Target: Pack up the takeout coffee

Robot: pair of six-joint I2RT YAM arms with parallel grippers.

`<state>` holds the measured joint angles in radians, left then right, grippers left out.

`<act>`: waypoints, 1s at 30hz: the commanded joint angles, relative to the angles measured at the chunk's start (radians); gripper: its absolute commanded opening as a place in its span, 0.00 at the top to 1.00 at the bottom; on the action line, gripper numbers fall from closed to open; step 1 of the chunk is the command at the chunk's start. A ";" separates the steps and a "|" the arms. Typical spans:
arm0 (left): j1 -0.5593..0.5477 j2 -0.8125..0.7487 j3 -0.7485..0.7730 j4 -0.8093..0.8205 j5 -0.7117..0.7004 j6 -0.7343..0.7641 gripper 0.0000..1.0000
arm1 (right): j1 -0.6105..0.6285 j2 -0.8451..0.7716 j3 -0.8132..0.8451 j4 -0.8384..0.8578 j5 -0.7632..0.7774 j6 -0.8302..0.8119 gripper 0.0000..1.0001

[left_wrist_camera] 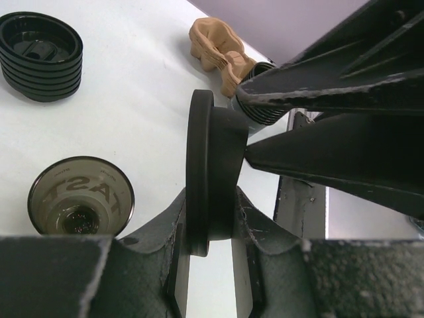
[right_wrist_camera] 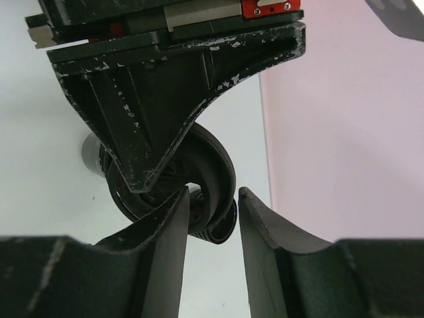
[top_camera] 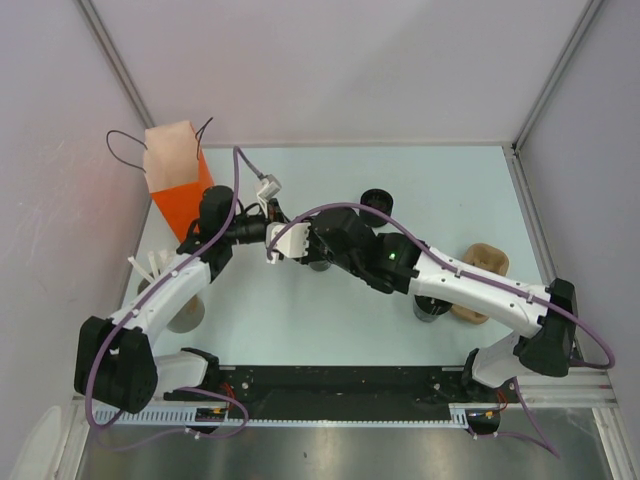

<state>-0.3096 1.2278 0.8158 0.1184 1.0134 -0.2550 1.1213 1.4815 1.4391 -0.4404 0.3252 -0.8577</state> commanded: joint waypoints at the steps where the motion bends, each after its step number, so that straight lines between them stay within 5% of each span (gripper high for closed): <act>1: 0.004 -0.040 -0.006 0.046 0.034 -0.024 1.00 | -0.009 0.025 0.004 0.038 0.021 -0.021 0.60; 10: 0.004 -0.051 -0.013 0.055 0.044 -0.026 1.00 | -0.046 0.040 0.003 0.075 0.029 -0.032 0.63; 23: 0.004 -0.050 -0.012 0.053 0.044 -0.018 0.99 | -0.045 0.042 0.003 0.069 0.002 -0.024 0.91; 30: 0.004 -0.054 -0.010 0.053 0.039 -0.015 0.85 | -0.044 0.040 0.004 0.063 -0.006 -0.015 1.00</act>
<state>-0.3023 1.2148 0.8043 0.1474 1.0054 -0.2630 1.0843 1.5139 1.4376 -0.4149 0.3161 -0.8764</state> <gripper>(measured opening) 0.298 0.022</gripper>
